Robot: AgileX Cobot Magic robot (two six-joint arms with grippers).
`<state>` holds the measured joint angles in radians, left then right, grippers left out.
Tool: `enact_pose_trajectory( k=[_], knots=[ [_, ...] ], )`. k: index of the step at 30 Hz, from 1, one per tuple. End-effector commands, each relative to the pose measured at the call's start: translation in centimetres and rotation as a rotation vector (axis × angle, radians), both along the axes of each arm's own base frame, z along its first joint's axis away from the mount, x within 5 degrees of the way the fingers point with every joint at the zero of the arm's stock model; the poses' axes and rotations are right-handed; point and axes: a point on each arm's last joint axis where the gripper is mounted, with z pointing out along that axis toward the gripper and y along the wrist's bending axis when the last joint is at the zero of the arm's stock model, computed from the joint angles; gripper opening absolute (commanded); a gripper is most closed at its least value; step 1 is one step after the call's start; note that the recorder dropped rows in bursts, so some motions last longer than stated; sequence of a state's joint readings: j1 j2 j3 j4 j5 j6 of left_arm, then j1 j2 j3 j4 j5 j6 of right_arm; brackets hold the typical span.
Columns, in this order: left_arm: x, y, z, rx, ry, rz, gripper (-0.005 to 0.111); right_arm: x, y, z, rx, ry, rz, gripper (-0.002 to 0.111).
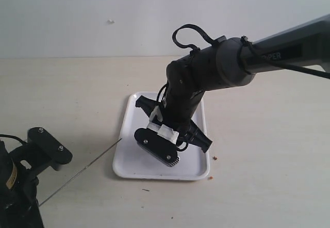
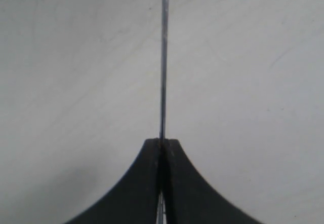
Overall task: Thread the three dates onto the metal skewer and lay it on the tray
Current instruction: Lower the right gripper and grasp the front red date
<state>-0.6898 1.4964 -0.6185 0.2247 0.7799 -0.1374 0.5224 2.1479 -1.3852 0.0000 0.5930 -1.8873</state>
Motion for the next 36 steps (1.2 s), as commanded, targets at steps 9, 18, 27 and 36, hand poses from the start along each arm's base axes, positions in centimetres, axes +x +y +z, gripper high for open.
enact_pose_trajectory(
  k=[9, 18, 27, 36],
  knots=[
    [0.4, -0.3, 0.1, -0.043, -0.043, -0.04, 0.0, 0.5, 0.4, 0.9, 0.079, -0.064, -0.097, 0.025],
    [0.9, -0.9, 0.2, -0.107, -0.1, -0.052, 0.0, 1.7, 1.0, 3.4, 0.2, -0.236, -0.112, 0.025],
    [1.1, -1.2, -0.2, -0.118, -0.103, -0.051, 0.0, 1.7, 1.0, 4.8, 0.224, -0.272, -0.112, 0.025],
    [1.5, -1.6, -0.6, -0.148, -0.131, -0.065, 0.0, 1.4, 0.9, 4.7, 0.203, -0.236, -0.117, 0.025]
  ],
)
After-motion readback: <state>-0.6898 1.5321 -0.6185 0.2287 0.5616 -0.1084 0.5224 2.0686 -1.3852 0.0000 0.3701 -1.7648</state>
